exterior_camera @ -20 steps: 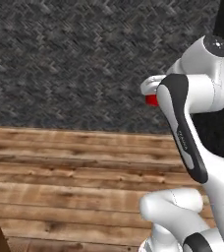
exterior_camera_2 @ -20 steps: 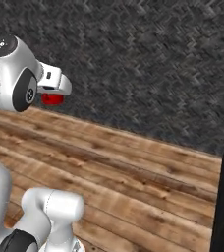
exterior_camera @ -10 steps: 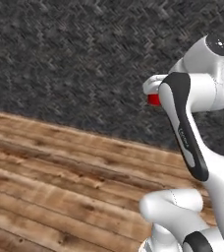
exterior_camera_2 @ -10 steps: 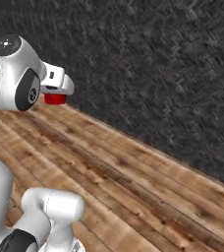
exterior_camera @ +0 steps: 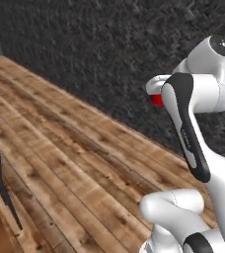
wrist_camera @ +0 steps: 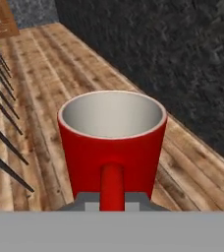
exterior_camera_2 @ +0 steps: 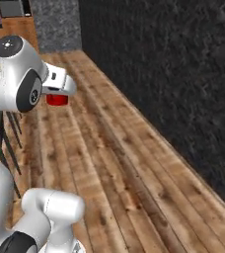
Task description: There is a tray on the dining counter. Grab the cup, mug, and pitcher and place them on the tray. The pitcher may be placed next to the tray if it cannot fit the tray.
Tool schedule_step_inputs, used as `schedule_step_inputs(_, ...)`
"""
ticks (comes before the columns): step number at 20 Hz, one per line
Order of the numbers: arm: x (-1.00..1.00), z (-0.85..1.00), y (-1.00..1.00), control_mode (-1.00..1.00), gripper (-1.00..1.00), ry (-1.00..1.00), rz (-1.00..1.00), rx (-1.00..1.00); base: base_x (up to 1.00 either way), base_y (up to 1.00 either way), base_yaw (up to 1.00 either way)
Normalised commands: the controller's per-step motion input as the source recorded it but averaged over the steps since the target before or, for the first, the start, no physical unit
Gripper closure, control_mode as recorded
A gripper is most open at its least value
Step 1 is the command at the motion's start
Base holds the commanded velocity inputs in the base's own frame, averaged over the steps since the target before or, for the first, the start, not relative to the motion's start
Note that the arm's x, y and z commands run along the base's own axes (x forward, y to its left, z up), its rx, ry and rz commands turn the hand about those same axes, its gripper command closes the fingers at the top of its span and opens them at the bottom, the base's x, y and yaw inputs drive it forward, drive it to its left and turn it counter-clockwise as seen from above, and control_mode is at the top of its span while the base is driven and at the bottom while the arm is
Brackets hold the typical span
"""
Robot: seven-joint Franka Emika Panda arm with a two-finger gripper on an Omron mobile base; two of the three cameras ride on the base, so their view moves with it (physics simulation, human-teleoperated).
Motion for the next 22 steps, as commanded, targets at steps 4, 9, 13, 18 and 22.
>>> schedule_step_inputs(4, 0.0, 0.0, 0.0, 1.0, 1.0, 0.0, 0.0, 0.0, 0.68, -0.53, 0.81)
schedule_step_inputs(9, 0.0, 0.0, 0.0, 1.0, 1.0, 0.0, 0.0, 0.0, 0.61, -0.59, 0.79)
schedule_step_inputs(13, 0.0, 0.0, 0.0, 1.0, 1.0, 0.0, 0.0, 0.0, 0.62, -0.62, 0.79)
schedule_step_inputs(18, 0.0, 0.0, 0.0, 1.0, 1.0, 0.0, 0.0, 0.0, 0.61, -0.57, 0.79)
schedule_step_inputs(22, 0.0, 0.0, 0.0, 1.0, 1.0, 0.0, 0.0, 0.0, 0.55, -0.49, 0.74)
